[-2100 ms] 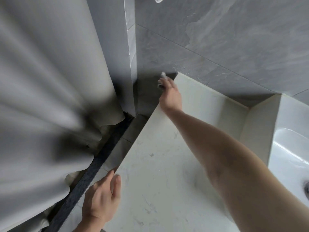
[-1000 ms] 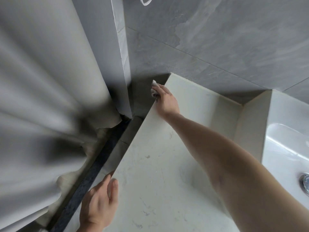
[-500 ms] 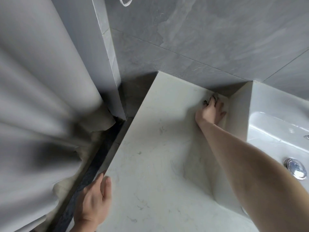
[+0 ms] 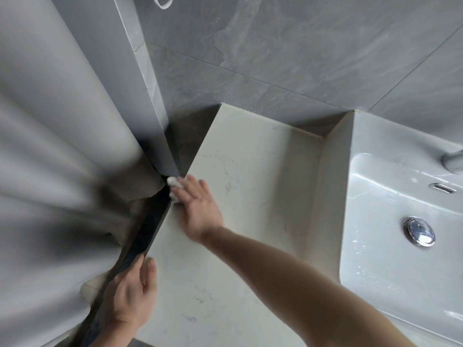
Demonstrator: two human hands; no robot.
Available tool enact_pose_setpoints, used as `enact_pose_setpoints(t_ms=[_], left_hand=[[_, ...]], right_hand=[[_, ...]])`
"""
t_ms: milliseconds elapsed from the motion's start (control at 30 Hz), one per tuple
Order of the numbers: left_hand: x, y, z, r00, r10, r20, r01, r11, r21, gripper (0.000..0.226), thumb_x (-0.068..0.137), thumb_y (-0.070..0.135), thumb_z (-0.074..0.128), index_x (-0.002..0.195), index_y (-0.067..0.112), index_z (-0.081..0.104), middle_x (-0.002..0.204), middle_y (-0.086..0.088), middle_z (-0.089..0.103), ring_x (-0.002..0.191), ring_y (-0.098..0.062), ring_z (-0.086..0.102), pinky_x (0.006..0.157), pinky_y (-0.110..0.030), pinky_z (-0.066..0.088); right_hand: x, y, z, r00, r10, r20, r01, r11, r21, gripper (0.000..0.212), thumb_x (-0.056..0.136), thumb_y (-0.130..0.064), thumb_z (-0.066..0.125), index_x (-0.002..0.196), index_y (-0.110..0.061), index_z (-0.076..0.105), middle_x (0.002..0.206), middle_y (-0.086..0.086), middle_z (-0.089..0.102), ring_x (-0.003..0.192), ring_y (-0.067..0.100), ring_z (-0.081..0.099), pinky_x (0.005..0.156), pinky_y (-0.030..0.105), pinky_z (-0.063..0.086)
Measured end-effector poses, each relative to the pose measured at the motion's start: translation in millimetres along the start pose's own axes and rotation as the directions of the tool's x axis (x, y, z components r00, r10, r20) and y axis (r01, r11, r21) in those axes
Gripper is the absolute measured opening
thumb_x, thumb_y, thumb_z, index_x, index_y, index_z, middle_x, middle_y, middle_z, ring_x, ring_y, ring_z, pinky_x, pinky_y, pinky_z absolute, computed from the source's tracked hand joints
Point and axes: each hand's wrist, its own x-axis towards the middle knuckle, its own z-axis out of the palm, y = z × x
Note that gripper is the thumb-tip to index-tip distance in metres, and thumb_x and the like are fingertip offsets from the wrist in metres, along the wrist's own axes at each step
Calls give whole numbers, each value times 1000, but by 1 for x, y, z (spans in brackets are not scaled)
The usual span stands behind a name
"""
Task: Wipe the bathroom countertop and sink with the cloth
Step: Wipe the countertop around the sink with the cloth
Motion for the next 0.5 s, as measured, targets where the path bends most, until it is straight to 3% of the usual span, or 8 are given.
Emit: enact_pose_setpoints(t_ms=[133, 200, 300, 400, 500], left_hand=[[1, -2, 3, 1000, 19, -23, -20, 999, -27, 46, 102, 46, 39, 125, 18, 67, 111, -21, 74, 101, -46, 68, 86, -47, 52], [2, -4, 5, 999, 40, -17, -41, 998, -43, 48, 102, 47, 39, 128, 18, 65, 118, -19, 73, 107, -45, 66, 90, -47, 51], [2, -5, 5, 999, 37, -13, -37, 998, -57, 50, 102, 49, 36, 128, 17, 64, 119, -17, 72, 109, -45, 65, 90, -47, 50], [2, -5, 7, 1000, 27, -8, -28, 998, -63, 51, 102, 49, 36, 127, 15, 64, 115, -18, 73, 107, -44, 65, 88, -46, 50], [3, -7, 8, 1000, 31, -1, -31, 997, -68, 50, 102, 50, 35, 124, 15, 63, 112, -17, 73, 105, -43, 65, 85, -45, 50]], right_hand=[[-24, 0, -3, 991, -113, 73, 106, 990, 95, 69, 92, 2, 57, 155, -22, 44, 162, 2, 41, 154, 25, 28, 130, 34, 13], [-24, 20, -22, 999, -30, 19, 26, 987, 156, 60, 99, -4, 54, 155, -24, 45, 163, 2, 41, 153, 23, 32, 127, 33, 22], [-13, 84, -62, 966, 219, -135, -204, 972, 120, 48, 103, -18, 51, 151, -26, 50, 160, 4, 44, 148, 26, 40, 124, 36, 31], [0, 147, -115, 819, 463, -340, -469, 881, 71, 57, 85, -10, 46, 140, -16, 61, 154, 9, 51, 143, 31, 47, 120, 38, 36], [-4, 185, -157, 631, 660, -408, -676, 726, 128, 53, 88, -1, 48, 139, -7, 59, 152, 14, 51, 139, 34, 46, 119, 30, 29]])
